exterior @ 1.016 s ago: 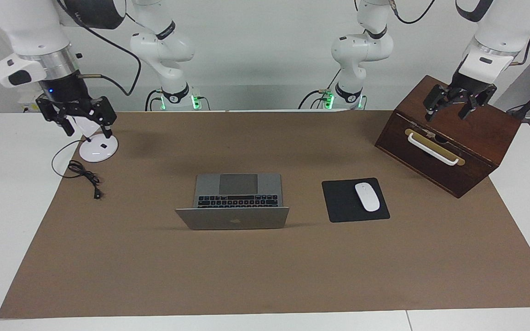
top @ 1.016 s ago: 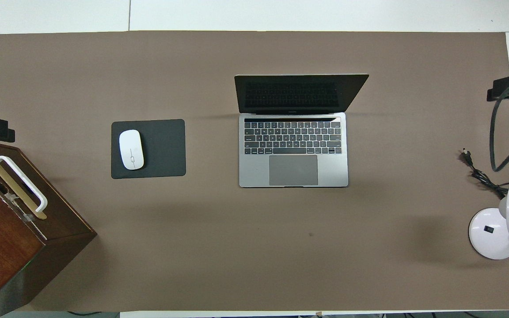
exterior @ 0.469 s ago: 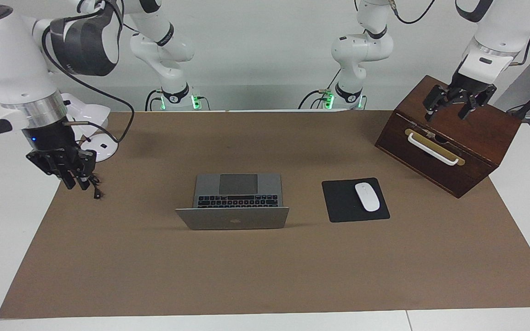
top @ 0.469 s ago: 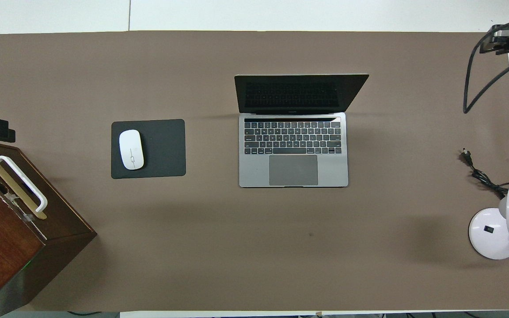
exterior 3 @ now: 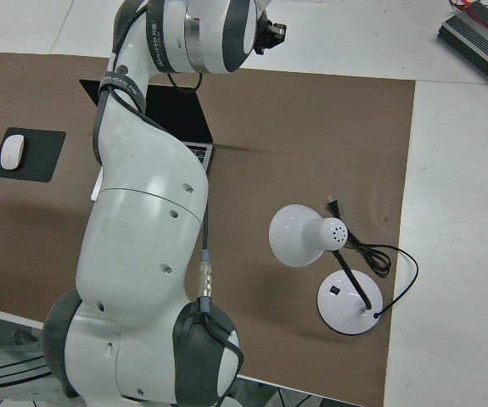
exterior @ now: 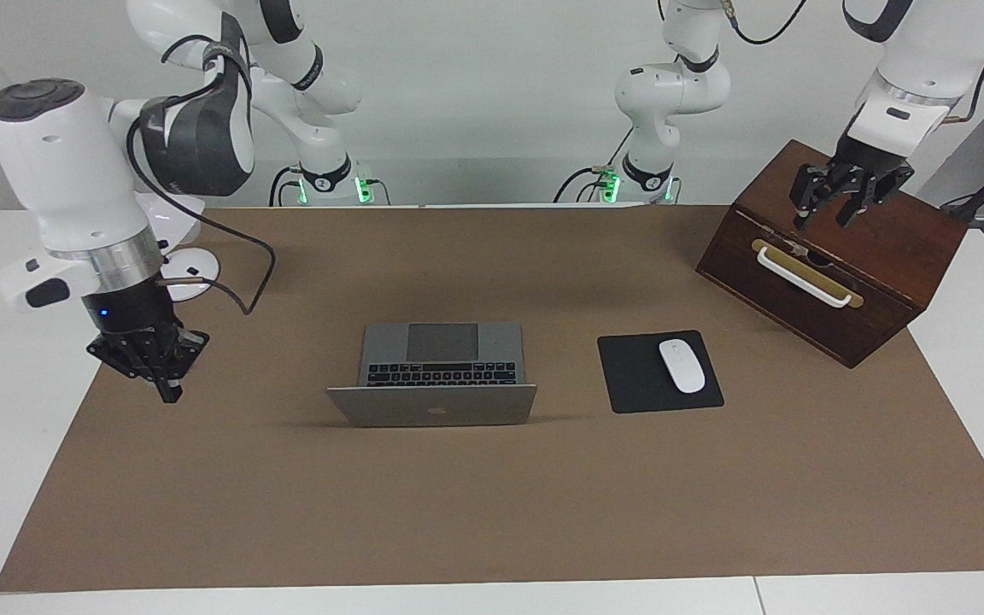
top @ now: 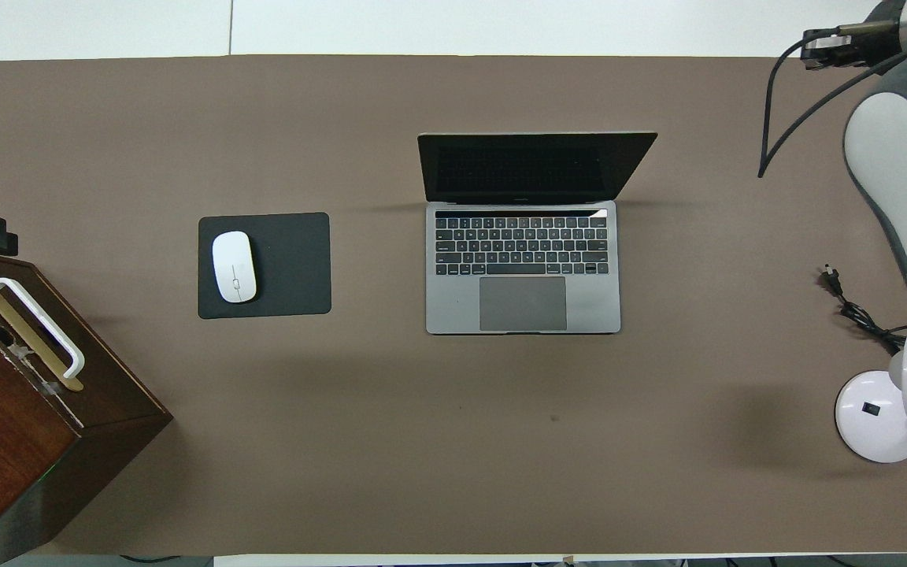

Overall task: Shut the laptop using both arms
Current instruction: 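Move the right gripper toward the laptop lid while the left gripper advances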

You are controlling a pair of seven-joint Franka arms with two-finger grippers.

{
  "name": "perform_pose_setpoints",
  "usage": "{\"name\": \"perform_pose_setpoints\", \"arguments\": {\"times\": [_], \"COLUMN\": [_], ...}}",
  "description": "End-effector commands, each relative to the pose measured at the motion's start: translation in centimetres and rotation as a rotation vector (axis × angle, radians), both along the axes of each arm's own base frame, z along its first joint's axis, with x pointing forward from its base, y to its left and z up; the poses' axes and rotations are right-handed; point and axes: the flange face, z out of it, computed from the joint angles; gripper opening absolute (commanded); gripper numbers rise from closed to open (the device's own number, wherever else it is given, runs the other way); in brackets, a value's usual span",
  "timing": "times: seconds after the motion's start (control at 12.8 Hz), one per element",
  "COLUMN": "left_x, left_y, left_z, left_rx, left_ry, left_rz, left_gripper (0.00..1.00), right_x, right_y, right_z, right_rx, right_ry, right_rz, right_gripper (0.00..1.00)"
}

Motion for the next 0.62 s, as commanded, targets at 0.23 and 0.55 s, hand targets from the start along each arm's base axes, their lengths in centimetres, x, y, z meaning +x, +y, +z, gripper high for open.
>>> {"name": "perform_pose_setpoints", "arguments": {"times": [0.23, 0.55], "left_x": [0.2, -0.3], "left_y": [-1.1, -3.8], "left_z": [0.3, -1.8], "left_rx": [0.003, -0.129], "left_ry": [-0.105, -0.139], "left_rz": [-0.041, -0.074], "left_gripper": [0.0, 0.0], "right_x": [2.9, 2.6], "right_y": [4.7, 9.8], "right_z": [-1.4, -2.0], "right_rx": [-0.036, -0.033], "right_ry": [-0.048, -0.055], "right_rz": [0.006, -0.04], "right_gripper": [0.0, 0.0]}}
